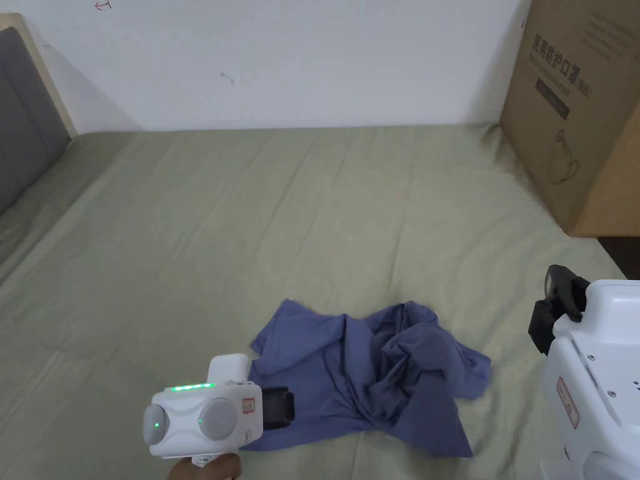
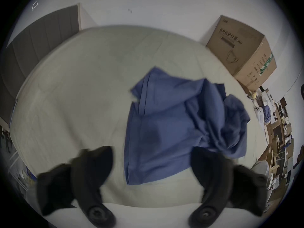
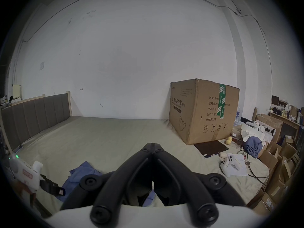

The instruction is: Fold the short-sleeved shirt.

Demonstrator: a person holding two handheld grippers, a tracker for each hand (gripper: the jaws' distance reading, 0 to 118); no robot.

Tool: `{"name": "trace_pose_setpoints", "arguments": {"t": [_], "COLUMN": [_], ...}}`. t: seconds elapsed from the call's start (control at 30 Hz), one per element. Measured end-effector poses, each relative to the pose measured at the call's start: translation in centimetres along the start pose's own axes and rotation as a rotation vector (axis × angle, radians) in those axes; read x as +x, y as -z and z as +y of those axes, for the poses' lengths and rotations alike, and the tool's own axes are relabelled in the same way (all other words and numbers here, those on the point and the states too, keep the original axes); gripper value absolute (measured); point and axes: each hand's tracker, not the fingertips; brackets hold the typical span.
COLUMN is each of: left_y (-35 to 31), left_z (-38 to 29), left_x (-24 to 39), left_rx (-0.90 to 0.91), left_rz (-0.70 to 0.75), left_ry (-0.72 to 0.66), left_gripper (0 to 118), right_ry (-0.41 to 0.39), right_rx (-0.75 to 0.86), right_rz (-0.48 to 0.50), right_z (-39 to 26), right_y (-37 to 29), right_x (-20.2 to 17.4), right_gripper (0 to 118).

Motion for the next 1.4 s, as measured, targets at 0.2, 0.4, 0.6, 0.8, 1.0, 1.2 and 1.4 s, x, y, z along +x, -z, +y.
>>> {"name": "trace_pose_setpoints", "arguments": {"t": [0.2,0.4,0.6,0.8,1.0,1.2,1.4], "left_y": [2.9,3.5,1.2,-2.4,-2.9,-2.3,-2.7], "left_z": [-0.5,-1.5,-0.3,1.2,1.8,1.7,1.5], "left_x": [0.8,1.7,1.0,0.7,0.7,0.6,0.1], "left_rx": [-0.040,-0.027,0.052,0.166,0.166,0.146,0.157], "left_rz": [0.101,0.117,0.003,-0.109,-0.126,-0.125,-0.147], "left_ry": [0.024,0.072,0.042,0.015,0.018,0.022,-0.005], "left_gripper": [84,18,3,3,3,3,3], "right_ry": [0.004,-0.003,0.029,0.026,0.102,0.057,0.009], "right_rx": [-0.046,-0.097,-0.323,-0.631,-0.814,-0.838,-0.780], "right_rz": [0.002,-0.001,0.014,0.089,0.088,0.126,0.165], "right_z": [-1.4,-2.7,-5.5,-11.0,-15.9,-17.1,-14.8], "right_y": [0.9,2.1,7.6,15.4,20.2,20.0,18.1], "right_x": [0.5,1.2,1.9,1.4,0.9,-0.6,-0.9], "right_gripper": [0,0,30,101,105,44,4]}}
